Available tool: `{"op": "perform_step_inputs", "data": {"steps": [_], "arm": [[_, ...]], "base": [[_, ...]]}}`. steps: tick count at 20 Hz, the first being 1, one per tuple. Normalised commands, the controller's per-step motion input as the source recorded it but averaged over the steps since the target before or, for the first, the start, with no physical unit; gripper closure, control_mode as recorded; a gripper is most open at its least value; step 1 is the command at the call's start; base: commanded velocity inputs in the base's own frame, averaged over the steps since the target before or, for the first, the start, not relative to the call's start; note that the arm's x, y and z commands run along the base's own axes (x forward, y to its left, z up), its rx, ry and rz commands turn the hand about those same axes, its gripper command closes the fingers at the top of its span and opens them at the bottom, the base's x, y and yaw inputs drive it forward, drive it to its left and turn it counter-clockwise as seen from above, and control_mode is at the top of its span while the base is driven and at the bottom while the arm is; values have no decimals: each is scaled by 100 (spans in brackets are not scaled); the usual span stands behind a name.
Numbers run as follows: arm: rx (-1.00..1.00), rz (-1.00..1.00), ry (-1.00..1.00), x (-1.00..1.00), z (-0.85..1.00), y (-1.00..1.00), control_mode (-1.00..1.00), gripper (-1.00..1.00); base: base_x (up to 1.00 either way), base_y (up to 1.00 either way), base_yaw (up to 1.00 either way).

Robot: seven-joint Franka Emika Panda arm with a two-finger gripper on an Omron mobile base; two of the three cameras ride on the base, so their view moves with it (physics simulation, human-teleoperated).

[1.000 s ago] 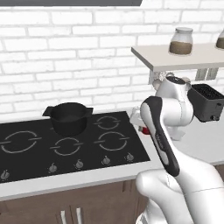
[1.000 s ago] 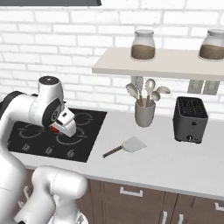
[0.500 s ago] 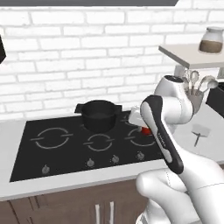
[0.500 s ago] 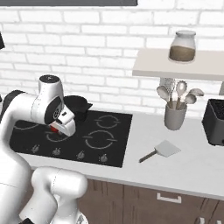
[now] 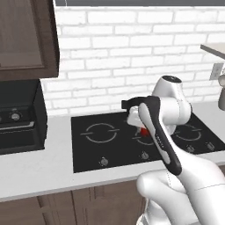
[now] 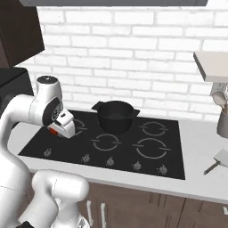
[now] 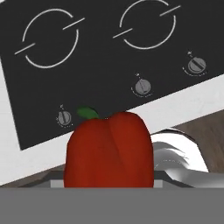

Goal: Put the lime and bell pepper in the pot. Retrieve the spatula and lightly stir the vegetables in the pot.

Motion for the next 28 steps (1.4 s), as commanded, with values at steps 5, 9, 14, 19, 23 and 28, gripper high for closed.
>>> {"op": "perform_step_inputs", "data": {"steps": [5, 9, 14, 19, 23, 28], "arm": [[0, -13, 13, 38, -3, -1, -100, 100], [0, -20, 32, 83, 1, -18, -100, 100], [0, -17, 40, 88, 3, -46, -100, 100], [0, -9, 37, 99, 2, -47, -100, 100], [2, -5, 26, 100, 0, -28, -100, 100], [0, -3, 8, 95, -8, -31, -100, 100]], "base": [[0, 0, 0], [0, 0, 0], [0, 0, 0], [0, 0, 0], [0, 0, 0], [0, 0, 0]]}}
